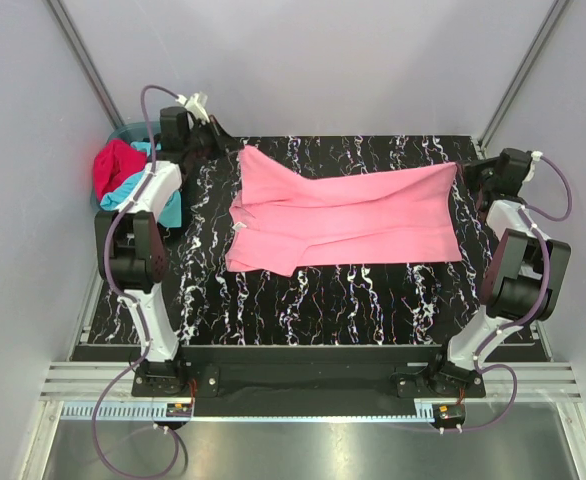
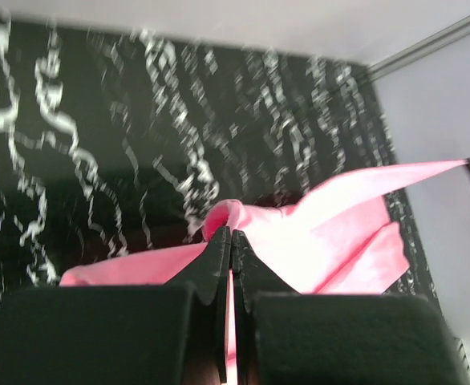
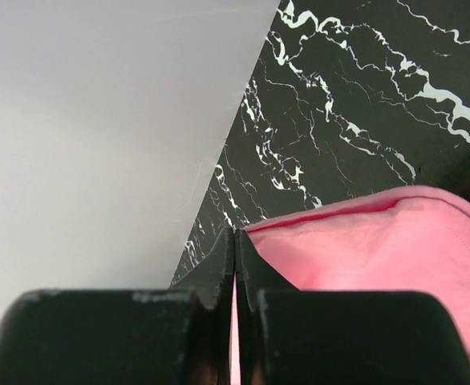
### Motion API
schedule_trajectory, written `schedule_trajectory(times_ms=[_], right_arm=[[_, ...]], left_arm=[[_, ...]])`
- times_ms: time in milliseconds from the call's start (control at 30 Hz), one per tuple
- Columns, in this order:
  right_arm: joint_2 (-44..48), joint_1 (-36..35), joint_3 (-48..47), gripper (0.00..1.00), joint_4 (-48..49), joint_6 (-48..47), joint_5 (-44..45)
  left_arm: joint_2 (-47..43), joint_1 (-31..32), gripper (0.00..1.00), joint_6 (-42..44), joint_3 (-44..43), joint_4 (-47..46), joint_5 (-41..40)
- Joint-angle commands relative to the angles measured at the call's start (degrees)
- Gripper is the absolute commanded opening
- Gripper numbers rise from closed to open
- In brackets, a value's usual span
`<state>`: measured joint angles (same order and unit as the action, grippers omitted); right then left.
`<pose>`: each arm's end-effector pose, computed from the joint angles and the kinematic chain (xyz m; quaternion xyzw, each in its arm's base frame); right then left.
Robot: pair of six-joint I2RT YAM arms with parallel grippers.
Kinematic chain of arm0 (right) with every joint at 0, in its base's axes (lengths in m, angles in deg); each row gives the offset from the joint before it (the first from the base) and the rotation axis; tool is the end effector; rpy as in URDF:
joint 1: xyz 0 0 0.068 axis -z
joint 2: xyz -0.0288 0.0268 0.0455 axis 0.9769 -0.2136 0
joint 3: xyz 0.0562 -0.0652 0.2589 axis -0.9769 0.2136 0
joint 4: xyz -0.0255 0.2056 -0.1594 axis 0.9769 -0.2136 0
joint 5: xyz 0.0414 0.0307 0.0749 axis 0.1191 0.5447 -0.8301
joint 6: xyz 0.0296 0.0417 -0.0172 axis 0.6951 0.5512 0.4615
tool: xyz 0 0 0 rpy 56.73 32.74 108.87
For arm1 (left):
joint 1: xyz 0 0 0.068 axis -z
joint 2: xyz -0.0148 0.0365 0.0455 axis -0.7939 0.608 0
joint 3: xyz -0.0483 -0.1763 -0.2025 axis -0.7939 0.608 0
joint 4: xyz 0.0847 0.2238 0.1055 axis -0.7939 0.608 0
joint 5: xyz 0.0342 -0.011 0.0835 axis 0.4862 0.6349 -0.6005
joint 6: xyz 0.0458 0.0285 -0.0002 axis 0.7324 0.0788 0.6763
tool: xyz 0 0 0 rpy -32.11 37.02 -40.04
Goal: Fold and stack the t-shirts
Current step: Fold the tshirt
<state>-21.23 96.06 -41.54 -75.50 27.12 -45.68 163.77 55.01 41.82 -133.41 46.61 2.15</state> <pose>0.3872 -0.1213 0.2523 0.4687 0.6770 0.2721 0.4980 0.4703 -0.0403 0.2886 -0.0250 0.8163 -0.3788 0.4353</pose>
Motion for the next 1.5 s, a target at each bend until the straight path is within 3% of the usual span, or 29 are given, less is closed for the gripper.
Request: schedule_trajectory(times_ms=[0, 467, 733, 1000, 1233, 1467], right_arm=[[-0.69, 0.15, -2.41, 0.00, 2.79, 0.26, -0.60], [-4.38, 0.33, -0.92, 0.00, 18.17, 2.28, -6.13], [-5.62, 0.42, -1.27, 0.00, 20.63, 2.63, -7.81], [-3.60, 0.42, 0.84, 0.00, 18.09, 1.58, -5.79], [2.72, 0.77, 5.84, 0.00, 10.01, 0.35, 4.05], [6.16, 1.03, 10.94, 0.00, 6.58, 0.26, 6.69]], left_arm=[[-3.80, 0.18, 0.00, -0.08, -2.95, -0.60, -0.12], [-5.12, 0.18, 0.00, -0.34, -4.97, -0.52, 1.03], [-6.18, 0.18, 0.00, -0.60, -6.99, -0.25, 2.26], [-10.04, 0.18, 0.00, -2.45, -0.05, -2.89, 2.87], [-15.57, 0.09, 0.00, -3.77, 8.29, -4.12, 1.21], [-20.58, 0.18, 0.00, -4.47, 19.10, -6.14, -0.99]])
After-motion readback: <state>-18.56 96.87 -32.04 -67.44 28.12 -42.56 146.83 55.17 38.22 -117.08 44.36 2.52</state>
